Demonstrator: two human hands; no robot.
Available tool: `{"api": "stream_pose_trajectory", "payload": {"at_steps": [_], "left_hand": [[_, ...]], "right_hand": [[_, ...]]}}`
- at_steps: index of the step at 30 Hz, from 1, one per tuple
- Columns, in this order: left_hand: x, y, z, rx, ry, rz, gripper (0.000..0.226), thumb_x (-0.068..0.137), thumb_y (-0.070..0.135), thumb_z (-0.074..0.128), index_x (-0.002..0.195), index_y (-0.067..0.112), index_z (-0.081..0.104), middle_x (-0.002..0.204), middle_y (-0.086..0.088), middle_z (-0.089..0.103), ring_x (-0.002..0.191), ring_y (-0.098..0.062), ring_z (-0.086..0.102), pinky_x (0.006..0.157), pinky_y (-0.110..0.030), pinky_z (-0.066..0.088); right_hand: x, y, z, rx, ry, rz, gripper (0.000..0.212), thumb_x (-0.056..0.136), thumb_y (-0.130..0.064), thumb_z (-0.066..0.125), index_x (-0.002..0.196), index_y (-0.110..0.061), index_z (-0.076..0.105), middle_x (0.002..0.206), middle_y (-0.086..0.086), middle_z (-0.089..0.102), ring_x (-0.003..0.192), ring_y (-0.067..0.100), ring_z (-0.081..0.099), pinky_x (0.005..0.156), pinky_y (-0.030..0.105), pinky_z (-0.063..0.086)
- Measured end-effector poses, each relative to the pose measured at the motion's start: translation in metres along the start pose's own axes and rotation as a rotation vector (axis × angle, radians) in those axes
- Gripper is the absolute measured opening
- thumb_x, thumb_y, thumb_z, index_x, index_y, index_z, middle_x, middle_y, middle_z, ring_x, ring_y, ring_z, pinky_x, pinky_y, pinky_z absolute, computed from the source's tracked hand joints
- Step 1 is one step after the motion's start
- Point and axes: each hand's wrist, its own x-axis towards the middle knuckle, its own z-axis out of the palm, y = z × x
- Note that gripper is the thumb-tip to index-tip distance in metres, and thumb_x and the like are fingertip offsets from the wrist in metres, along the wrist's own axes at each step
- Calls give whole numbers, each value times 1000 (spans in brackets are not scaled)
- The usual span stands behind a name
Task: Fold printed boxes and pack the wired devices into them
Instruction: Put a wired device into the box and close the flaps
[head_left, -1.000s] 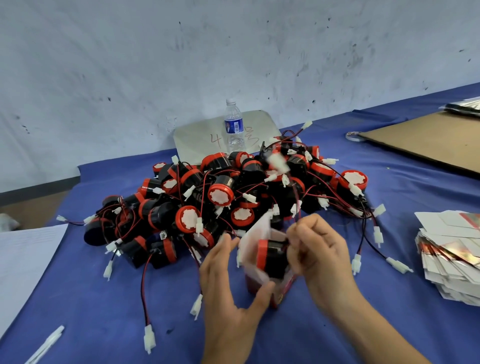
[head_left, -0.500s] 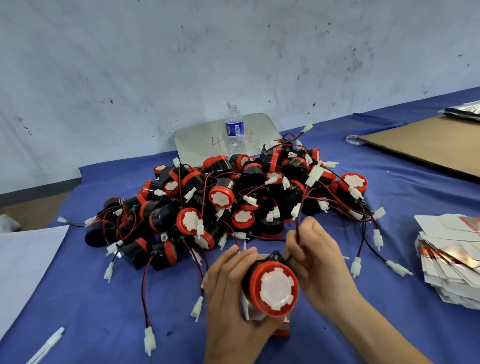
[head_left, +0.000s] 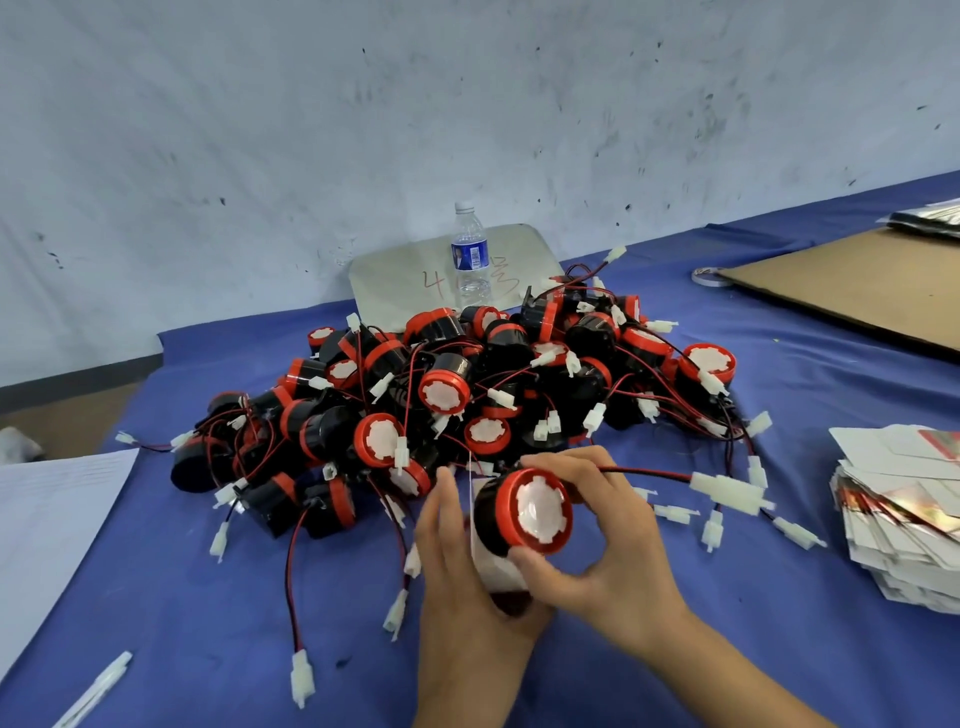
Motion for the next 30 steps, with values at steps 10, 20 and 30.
{"api": "stream_pose_trajectory", "payload": {"at_steps": [10, 20, 30], "left_hand": [[-10, -14, 2, -18, -227, -88, 123, 64, 19, 89, 145, 42, 0, 115, 64, 29, 99, 38, 38, 73, 8, 35], [-9, -15, 1, -44, -224, -55, 118, 72, 24, 84, 145, 48, -5, 122, 65, 21, 109, 36, 33, 79, 9, 31], [-11, -12, -2, 104, -247, 51, 105, 89, 15, 69, 135, 71, -7, 135, 26, 28, 98, 31, 35, 82, 7, 28]], "right_hand": [[5, 10, -7, -212, -285, 192, 15, 78, -32, 66, 90, -23, 63, 86, -6, 56, 78, 11, 53, 70, 25, 47], [1, 18, -2, -511, -283, 17, 24, 88, -23, 62, 66, -14, 69, 81, -8, 54, 79, 15, 41, 67, 25, 43], [2, 19, -5, -204, 170, -37, 26, 93, -7, 52, 112, -21, 63, 96, -8, 58, 83, 7, 60, 70, 19, 50]]}}
